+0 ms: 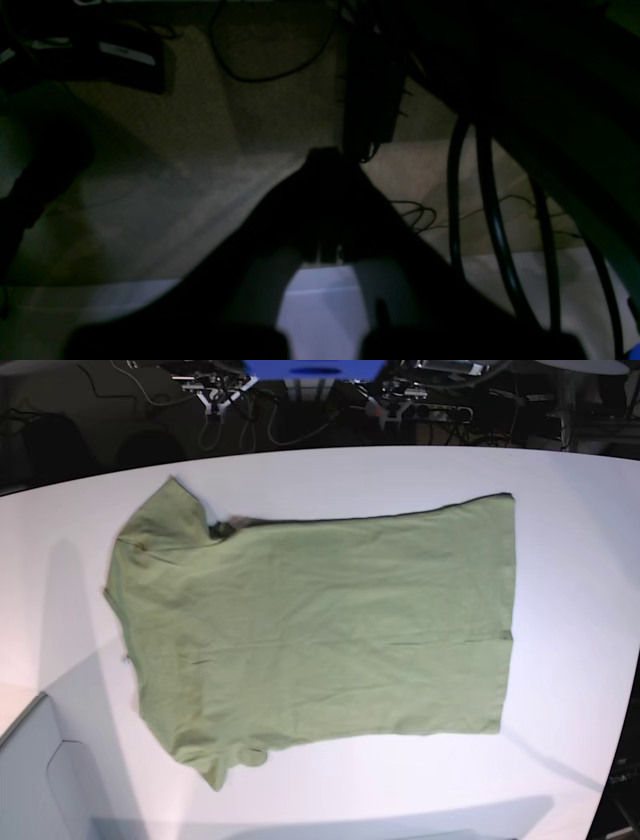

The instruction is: Fold the T-shirt properly

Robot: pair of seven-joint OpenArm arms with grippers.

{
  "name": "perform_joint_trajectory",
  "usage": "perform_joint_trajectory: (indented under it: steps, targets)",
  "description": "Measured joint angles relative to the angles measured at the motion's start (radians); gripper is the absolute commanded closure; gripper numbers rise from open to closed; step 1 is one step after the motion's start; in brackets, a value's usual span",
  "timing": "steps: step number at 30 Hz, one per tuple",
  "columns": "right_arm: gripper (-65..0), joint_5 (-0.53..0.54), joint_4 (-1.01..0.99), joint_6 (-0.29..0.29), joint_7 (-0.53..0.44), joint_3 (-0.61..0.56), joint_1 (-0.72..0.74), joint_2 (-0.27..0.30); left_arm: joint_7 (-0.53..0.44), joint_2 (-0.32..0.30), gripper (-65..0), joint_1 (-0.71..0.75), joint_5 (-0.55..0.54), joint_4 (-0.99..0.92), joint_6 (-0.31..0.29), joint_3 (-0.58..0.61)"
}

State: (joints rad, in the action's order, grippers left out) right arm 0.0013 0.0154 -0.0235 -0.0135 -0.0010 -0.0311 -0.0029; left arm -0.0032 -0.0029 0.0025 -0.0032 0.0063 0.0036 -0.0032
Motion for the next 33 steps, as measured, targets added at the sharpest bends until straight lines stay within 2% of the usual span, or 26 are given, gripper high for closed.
perform_joint_trajectory:
  steps: [5, 13, 19, 24, 28, 33]
  targets:
    - [-0.4, 0.0, 0.003, 0.001, -0.005, -0.002, -0.023, 0.003, -0.003, 0.0, -0.2, 0.012, 0.0, 0.003, 0.0, -0.001]
    - [-0.4, 0.0, 0.19, 0.008, 0.005, -0.001, -0.143, 0.011, -0.001, -0.002, -0.2, 0.168, 0.0, 0.265, 0.0, -0.001]
    - [-0.4, 0.0, 0.26, 0.008, 0.01, -0.002, -0.215, 0.011, 0.003, -0.003, -0.2, 0.267, 0.0, 0.357, 0.0, -0.004]
    - [-0.2, 0.0, 0.269, 0.008, 0.009, -0.002, -0.282, 0.032, 0.006, -0.063, -0.2, 0.356, -0.004, 0.453, -0.003, -0.002]
    - [-0.2, -0.001, 0.414, 0.008, 0.016, -0.002, -0.377, 0.032, 0.005, -0.108, -0.2, 0.457, -0.003, 0.617, 0.01, -0.006]
    - [-0.2, 0.0, 0.594, 0.011, 0.019, -0.005, -0.483, 0.038, 0.013, -0.099, -0.2, 0.622, -0.005, 0.905, -0.008, -0.004]
